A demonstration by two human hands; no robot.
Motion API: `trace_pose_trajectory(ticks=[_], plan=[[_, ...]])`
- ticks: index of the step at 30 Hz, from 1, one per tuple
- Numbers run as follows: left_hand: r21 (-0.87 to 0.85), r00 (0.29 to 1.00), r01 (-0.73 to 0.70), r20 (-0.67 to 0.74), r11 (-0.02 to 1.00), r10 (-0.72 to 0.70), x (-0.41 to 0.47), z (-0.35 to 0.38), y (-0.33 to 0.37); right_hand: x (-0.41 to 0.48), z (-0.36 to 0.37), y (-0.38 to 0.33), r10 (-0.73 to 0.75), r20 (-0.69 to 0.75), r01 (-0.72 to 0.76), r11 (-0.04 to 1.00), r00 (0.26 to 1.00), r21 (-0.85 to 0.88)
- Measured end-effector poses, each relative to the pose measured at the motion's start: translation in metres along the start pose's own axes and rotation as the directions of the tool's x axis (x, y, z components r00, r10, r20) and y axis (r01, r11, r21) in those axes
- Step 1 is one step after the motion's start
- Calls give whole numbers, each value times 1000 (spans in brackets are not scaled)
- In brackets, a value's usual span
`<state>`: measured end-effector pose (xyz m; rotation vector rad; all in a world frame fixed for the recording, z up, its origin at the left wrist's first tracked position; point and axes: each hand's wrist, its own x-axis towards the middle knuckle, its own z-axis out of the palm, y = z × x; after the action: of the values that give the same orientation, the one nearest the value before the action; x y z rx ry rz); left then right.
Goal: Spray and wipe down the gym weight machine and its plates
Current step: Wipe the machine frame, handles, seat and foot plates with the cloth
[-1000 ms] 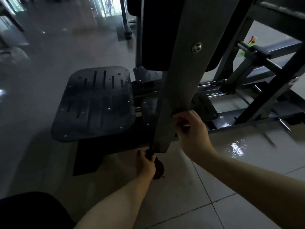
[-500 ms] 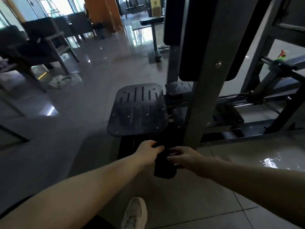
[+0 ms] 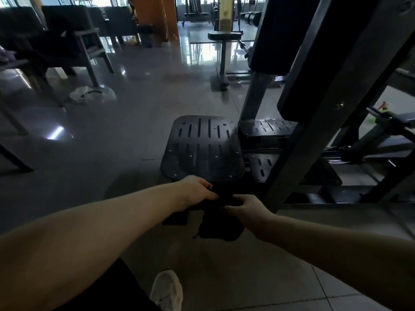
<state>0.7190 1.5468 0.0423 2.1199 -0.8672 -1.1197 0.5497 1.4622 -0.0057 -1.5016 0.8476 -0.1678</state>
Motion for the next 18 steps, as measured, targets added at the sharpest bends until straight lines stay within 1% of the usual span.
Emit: trace_pose_trajectory(ticks=[3,6,9,12,16,18], plan=[[156,998,-43,60,987,34,6,-12,5,1,-2,-4,-10,-57,10,1000,998,-2],[266,995,-82,74,960,64,14,-17,5,2,-5,-7,-6,-111,7,1000,994,5],[381,988,-138,114,914,102,22,-14,10,1,-16,-14,14,-108,-15,1000,994,-6],[370,974,-203,169,907,149,30,-2,26,-2,-33,-19,23,-128,-19,999,992,33],[351,959,-249,219,903,179,38,32,51,-15,-67,-2,70,-120,-46,980,990,193],[359,955,-251,243,899,169,42,54,58,-23,-85,13,82,-132,-56,981,988,183]])
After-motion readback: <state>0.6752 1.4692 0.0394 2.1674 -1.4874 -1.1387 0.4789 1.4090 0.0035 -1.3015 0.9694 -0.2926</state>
